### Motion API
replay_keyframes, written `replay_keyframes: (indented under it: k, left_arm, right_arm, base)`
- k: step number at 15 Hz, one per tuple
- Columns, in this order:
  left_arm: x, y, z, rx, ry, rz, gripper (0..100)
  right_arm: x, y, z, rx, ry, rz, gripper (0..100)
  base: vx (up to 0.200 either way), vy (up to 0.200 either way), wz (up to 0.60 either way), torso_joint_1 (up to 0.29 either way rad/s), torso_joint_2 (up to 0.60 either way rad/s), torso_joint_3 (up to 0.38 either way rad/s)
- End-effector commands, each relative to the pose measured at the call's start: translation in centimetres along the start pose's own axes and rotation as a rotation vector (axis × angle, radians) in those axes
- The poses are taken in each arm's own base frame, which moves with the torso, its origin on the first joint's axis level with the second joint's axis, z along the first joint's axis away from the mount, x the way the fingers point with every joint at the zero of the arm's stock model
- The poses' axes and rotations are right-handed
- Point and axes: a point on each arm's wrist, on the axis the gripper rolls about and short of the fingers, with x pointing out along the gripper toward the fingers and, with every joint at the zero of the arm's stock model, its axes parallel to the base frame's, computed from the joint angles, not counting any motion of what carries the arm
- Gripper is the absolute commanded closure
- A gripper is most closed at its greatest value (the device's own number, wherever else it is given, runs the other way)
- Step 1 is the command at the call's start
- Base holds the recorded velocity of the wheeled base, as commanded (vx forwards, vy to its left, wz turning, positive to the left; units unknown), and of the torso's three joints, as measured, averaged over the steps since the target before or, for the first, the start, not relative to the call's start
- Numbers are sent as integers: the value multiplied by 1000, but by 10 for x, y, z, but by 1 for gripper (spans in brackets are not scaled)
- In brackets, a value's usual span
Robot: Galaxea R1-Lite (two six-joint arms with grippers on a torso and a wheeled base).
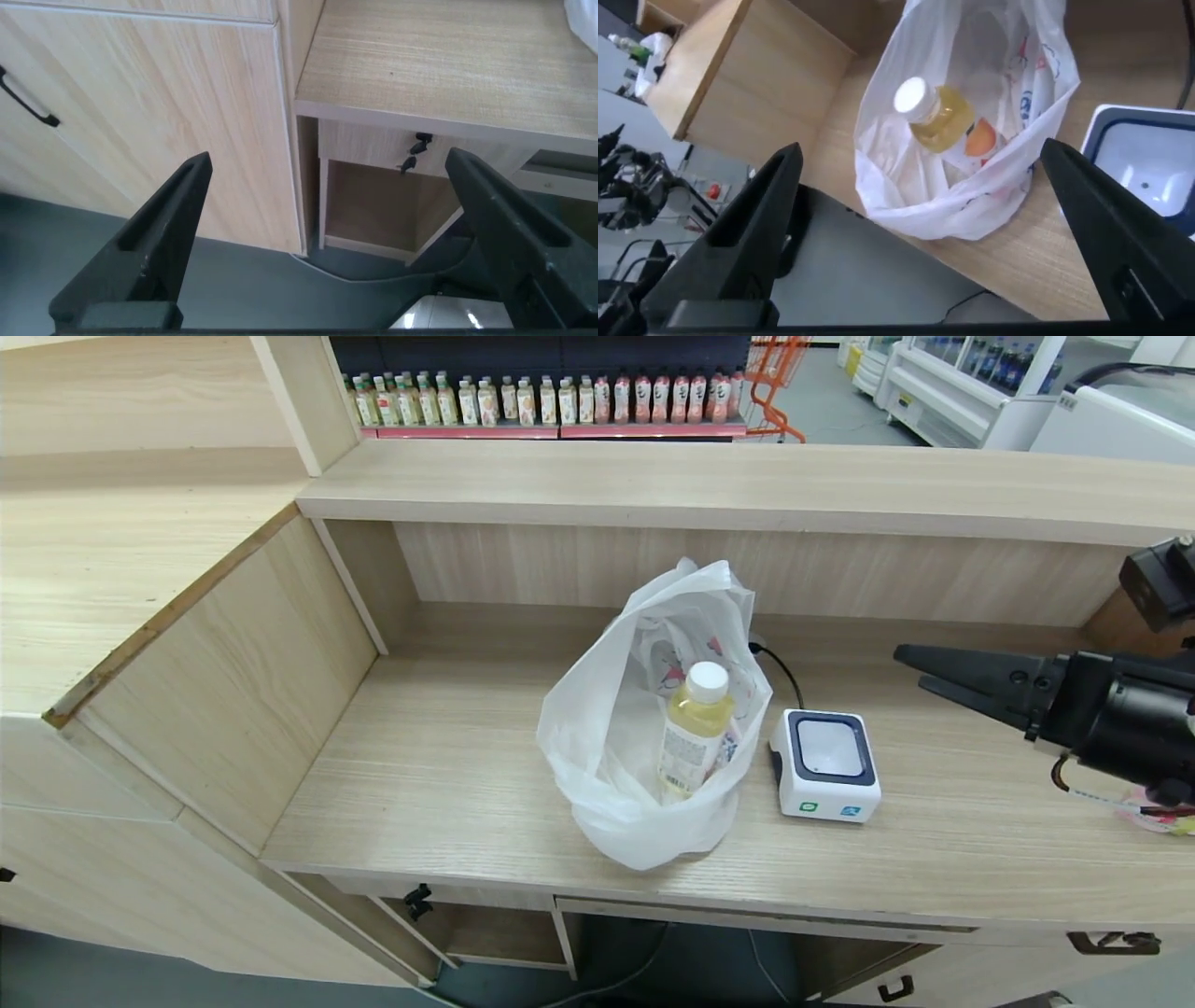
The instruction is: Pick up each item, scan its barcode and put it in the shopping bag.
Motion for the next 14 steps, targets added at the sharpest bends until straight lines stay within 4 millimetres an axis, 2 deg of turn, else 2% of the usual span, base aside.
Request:
replay_keyframes:
  k: [1,4,7,8,10,14]
  left_arm:
    - [0,0,0,1,0,0,0]
    - [0,0,0,-2,1,1,0]
    - [0,0,0,-2,1,1,0]
    - [0,0,0,-2,1,1,0]
    - [0,0,0,-2,1,1,0]
    - [0,0,0,-2,1,1,0]
  right_arm:
    - [-1,-2,1,1,-5,-10,0]
    - [-4,-8,7,50,-32,-44,0]
    - [-9,-7,31,181,-51,-98,0]
    - [-11,-6,47,273,-75,-151,0]
    - [-14,-5,63,392,-95,-240,0]
    - [-17,-37,66,578,-124,-476,0]
  base:
    - [0,-200,0,17,-2,-2]
    - [0,-200,0,1,-1,2]
    - [0,-200,0,12,7,1]
    - [0,-200,0,2,7,7]
    - [0,-200,0,0,7,2]
    - [0,-200,0,2,2,2]
